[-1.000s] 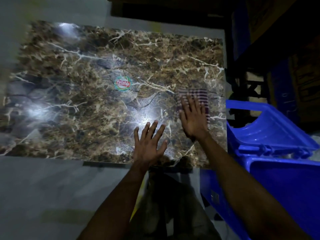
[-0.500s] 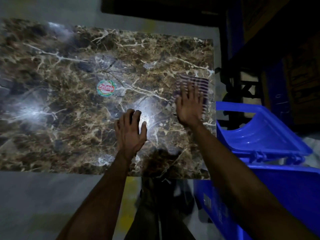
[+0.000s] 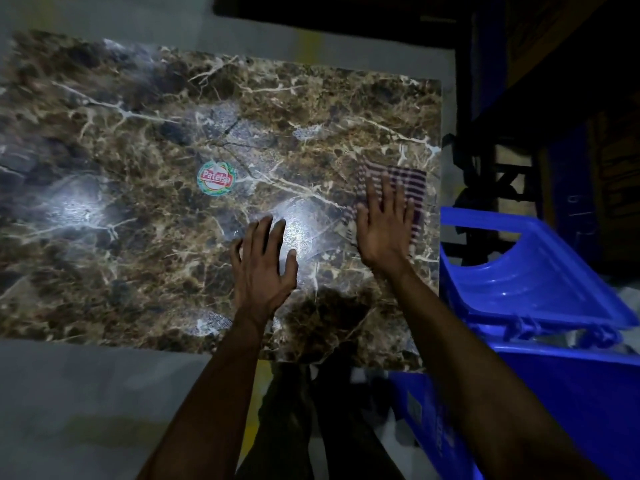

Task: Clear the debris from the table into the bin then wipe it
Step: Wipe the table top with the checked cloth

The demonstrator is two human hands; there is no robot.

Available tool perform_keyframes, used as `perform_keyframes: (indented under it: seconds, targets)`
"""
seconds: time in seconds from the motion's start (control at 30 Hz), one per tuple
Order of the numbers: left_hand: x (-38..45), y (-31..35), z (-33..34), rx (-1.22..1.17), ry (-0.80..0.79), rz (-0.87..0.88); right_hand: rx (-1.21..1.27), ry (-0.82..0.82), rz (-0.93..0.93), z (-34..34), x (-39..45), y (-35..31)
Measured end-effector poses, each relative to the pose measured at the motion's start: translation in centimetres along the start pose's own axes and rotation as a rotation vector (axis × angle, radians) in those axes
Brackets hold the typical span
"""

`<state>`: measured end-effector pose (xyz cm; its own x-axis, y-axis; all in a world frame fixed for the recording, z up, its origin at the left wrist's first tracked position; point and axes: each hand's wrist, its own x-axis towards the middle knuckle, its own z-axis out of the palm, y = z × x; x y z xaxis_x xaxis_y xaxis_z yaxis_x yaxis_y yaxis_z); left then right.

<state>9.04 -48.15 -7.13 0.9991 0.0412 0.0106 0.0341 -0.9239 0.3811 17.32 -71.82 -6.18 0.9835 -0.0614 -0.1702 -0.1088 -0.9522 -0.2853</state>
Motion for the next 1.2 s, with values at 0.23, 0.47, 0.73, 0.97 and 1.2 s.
perform_keyframes:
  seconds: [0.23,0.47,0.73,0.97,1.2]
  targets:
    - [0.2,-0.4,0.1,-0.011,0.023,0.018,-0.033,-0.054,-0.319,3.5,-3.7,-6.1]
    - [0.2,-0.7,0.4,0.044,0.086,0.068,-0.068,-0.093,-0.171,1.9,-6.2,-1.2]
    - [0.1,-0.9,0.5,-0.146,0.134,0.007,-0.069,-0.026,-0.094,4.3,-1.2,-10.3]
    - [1.9,-3.7,-1.5,-0.166,-0.048,0.120,-0.125,-0.046,-0.308,3.6,-6.7,-7.5]
    - [8.5,-9.4,-4.7,0.003,-0.091,0.217,-0.076,0.003,0.000,5.2,-0.7,-14.1]
